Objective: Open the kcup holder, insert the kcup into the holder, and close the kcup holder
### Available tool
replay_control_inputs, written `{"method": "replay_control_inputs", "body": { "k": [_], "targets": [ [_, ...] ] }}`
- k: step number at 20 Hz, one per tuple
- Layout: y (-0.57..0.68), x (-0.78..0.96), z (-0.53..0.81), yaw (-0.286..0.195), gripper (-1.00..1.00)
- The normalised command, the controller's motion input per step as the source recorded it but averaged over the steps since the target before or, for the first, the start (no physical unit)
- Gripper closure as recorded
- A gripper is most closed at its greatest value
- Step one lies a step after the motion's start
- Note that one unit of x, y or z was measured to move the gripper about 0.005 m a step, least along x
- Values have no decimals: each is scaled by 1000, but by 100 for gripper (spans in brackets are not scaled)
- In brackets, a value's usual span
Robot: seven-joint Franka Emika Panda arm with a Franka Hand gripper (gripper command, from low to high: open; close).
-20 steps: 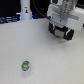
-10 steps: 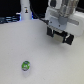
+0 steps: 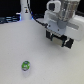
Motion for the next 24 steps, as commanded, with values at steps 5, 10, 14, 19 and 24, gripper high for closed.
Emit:
{"method": "replay_control_inputs", "body": {
  "k": [5,10,14,19,24],
  "targets": [
    [-422,292,274,-108,-100],
    [-676,306,227,-160,-100],
    [-722,236,131,-184,-100],
    [-702,117,39,-206,-100],
    [-702,45,4,-213,-100]
  ]
}}
